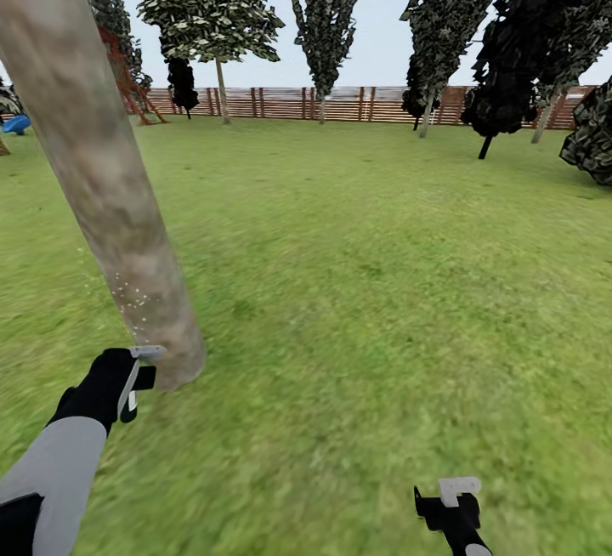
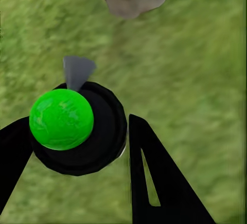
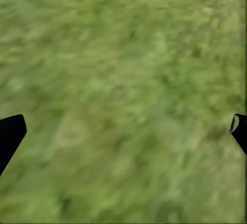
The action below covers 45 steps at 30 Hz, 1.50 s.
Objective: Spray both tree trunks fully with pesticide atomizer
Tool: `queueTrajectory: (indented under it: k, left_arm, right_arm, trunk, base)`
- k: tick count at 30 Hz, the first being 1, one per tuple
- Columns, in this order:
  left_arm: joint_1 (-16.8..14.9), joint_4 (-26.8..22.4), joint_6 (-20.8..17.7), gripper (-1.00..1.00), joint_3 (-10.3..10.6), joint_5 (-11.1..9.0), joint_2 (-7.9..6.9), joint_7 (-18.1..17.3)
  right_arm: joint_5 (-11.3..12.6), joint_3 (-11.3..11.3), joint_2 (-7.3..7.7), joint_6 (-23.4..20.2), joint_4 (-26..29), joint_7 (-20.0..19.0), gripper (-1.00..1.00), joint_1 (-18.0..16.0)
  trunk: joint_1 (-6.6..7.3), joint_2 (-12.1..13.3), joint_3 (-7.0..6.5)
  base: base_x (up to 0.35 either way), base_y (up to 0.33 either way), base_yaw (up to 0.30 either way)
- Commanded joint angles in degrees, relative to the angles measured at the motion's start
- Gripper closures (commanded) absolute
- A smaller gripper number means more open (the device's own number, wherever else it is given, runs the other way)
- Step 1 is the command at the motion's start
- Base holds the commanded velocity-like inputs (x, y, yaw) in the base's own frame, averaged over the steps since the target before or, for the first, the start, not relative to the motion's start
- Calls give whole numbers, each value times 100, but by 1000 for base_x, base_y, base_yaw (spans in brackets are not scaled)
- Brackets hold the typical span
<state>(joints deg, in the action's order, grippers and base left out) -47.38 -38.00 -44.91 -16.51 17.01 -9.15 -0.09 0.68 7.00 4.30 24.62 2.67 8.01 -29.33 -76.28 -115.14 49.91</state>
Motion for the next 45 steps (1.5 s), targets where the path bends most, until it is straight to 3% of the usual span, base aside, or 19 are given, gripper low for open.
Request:
queueTrajectory:
  k: [1,5,9,20,32,37,45]
  left_arm:
    - [-1,-6,-15,100,-95,-7,-30,0]
    - [1,-4,29,100,-239,-2,-161,0]
    - [186,-7,59,100,-232,-31,-98,0]
    - [212,235,452,100,-227,9,-78,11]
    - [239,258,464,100,-224,13,-73,65]
    - [405,231,757,100,-267,-3,-116,78]
    - [432,154,808,100,-259,-22,-84,69]
  right_arm:
    - [9,47,0,8,-3,34,-100,-3]
    - [4,47,0,8,-3,34,-100,-3]
    - [3,49,-2,8,-3,34,-100,-3]
    - [2,56,-8,8,-3,34,-100,-3]
    - [0,56,-17,8,-3,24,-100,-3]
    - [1,56,-17,8,-3,25,-100,-3]
    - [2,56,-17,8,-3,33,-100,-3]
  trunk:
    - [-2,-2,5]
    - [-2,-2,5]
    - [-2,-2,5]
    - [-2,-2,5]
    - [-2,-2,5]
    - [-2,-2,5]
    - [-2,-2,5]
  base:
    - [238,-187,122]
    - [235,-188,223]
    - [65,-253,274]
    - [52,-267,273]
    - [233,-198,52]
    - [234,-200,254]
    - [119,-241,138]
